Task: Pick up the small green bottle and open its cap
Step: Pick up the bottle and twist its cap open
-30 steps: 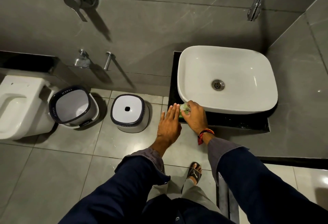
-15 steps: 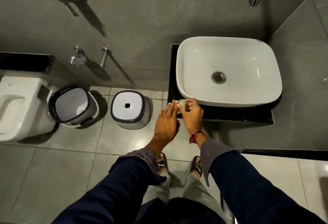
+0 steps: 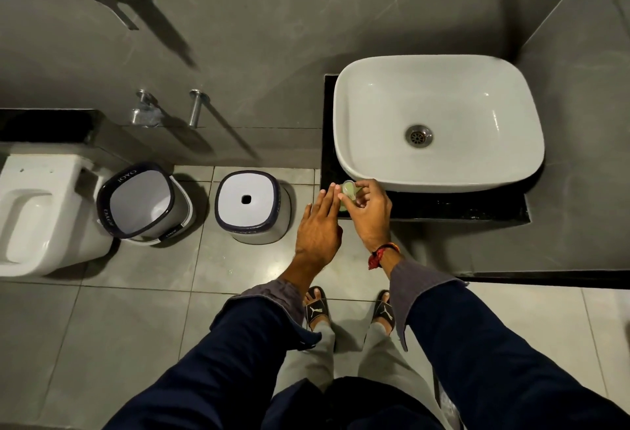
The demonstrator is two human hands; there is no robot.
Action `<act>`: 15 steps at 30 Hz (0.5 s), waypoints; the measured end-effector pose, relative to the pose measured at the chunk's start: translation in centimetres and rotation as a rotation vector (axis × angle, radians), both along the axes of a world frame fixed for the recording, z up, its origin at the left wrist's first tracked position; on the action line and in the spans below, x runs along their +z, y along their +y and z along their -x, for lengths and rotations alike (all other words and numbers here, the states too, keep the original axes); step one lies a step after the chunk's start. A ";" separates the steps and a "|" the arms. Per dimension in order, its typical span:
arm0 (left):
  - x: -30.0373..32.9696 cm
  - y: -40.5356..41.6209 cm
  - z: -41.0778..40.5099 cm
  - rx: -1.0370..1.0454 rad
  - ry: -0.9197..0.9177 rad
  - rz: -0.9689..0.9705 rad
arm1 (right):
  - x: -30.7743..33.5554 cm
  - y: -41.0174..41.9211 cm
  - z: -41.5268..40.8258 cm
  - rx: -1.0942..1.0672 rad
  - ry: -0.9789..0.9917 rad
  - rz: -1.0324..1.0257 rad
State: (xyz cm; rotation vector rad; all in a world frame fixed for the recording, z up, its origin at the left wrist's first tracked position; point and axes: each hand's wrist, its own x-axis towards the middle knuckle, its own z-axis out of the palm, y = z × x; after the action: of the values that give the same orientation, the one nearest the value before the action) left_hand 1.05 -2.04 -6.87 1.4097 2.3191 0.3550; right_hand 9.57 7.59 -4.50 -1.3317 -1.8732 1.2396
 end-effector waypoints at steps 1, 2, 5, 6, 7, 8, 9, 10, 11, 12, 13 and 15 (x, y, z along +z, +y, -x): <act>0.0 0.0 0.0 0.003 -0.008 -0.001 | 0.1 -0.1 -0.1 0.009 -0.003 -0.036; 0.0 0.0 -0.1 0.004 -0.015 0.000 | 0.2 -0.2 -0.2 0.028 -0.015 -0.083; -0.1 -0.1 -0.1 -0.002 -0.014 0.013 | 0.5 -0.5 -0.2 0.084 -0.049 -0.140; -0.1 -0.1 -0.1 -0.005 -0.012 0.023 | 0.6 -0.5 -0.1 0.085 -0.046 -0.130; -0.1 -0.1 -0.1 -0.007 -0.011 0.030 | 0.6 -0.4 -0.1 0.074 -0.041 -0.114; -0.2 0.0 -0.1 -0.007 -0.010 0.032 | 0.7 -0.4 0.0 0.050 -0.033 -0.090; -0.2 0.0 -0.1 -0.007 -0.007 0.033 | 0.7 -0.4 0.1 0.019 -0.019 -0.062; -0.2 0.1 -0.1 -0.006 -0.005 0.034 | 0.8 -0.4 0.1 -0.010 -0.003 -0.040; -0.1 0.1 -0.1 -0.005 -0.005 0.035 | 0.9 -0.4 0.2 -0.031 0.010 -0.030; -0.1 0.1 -0.1 -0.003 -0.007 0.035 | 1.0 -0.4 0.2 -0.037 0.017 -0.027; -0.2 0.1 -0.1 -0.003 -0.009 0.036 | 1.0 -0.5 0.1 -0.027 0.018 -0.028; -0.1 0.0 -0.2 -0.007 -0.005 0.033 | 1.1 -0.7 0.1 0.019 0.015 -0.042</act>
State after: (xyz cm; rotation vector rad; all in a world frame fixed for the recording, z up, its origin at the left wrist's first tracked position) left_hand 1.22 -2.05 -7.02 1.3991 2.3053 0.3171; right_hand 9.49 6.94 -3.45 -1.2822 -1.8954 1.2095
